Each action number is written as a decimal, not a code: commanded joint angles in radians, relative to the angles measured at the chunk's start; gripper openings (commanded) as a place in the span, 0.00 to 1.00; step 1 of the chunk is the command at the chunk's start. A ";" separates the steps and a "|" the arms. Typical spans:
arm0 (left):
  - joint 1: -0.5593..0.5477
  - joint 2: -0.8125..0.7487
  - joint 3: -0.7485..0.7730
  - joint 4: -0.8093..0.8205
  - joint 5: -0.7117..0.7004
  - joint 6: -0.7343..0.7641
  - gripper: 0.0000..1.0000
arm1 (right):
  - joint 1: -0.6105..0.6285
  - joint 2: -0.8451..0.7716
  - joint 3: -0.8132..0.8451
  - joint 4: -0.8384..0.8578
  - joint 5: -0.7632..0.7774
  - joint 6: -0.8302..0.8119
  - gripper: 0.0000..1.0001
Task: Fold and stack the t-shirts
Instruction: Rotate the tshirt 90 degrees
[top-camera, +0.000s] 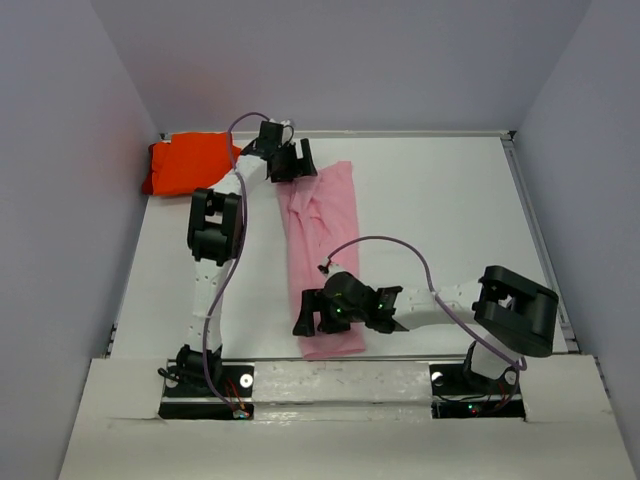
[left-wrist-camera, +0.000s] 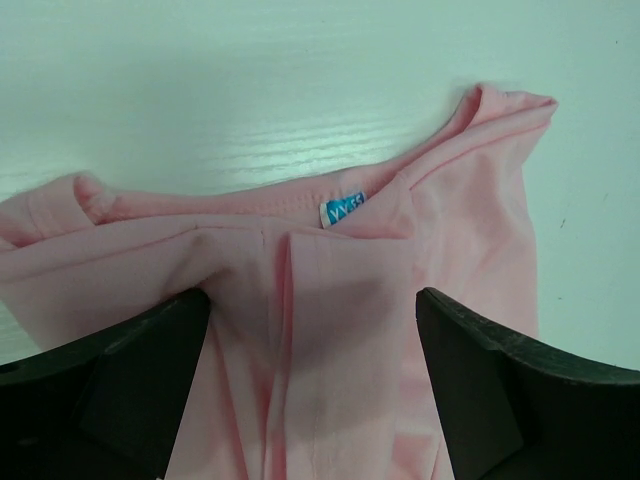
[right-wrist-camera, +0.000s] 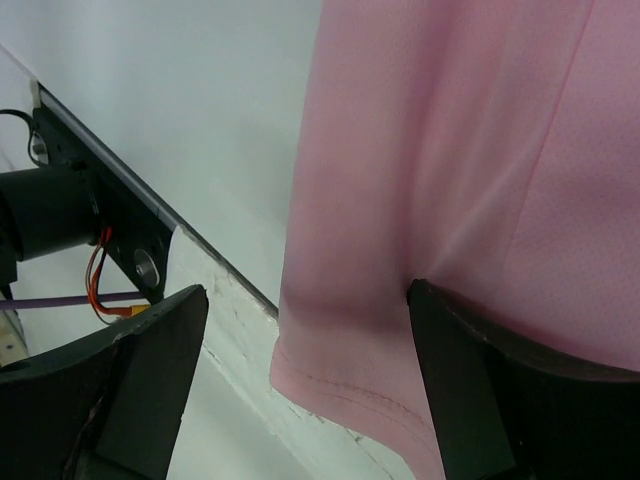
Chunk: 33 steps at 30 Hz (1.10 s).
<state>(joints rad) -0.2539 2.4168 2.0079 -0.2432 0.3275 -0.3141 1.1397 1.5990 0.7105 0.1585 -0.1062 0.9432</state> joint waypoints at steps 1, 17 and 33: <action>0.001 0.044 0.100 -0.047 0.013 0.021 0.99 | 0.055 0.053 0.047 -0.262 0.085 -0.012 0.87; 0.012 -0.494 -0.092 0.007 -0.073 0.069 0.99 | 0.055 -0.060 0.405 -0.494 0.282 -0.279 0.89; -0.007 -1.294 -0.924 0.296 -0.265 0.122 0.99 | -0.417 0.367 0.958 -0.475 0.163 -0.576 0.89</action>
<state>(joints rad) -0.2493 1.1694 1.2095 -0.0513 0.1291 -0.2314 0.8158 1.8496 1.4780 -0.3317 0.1177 0.4606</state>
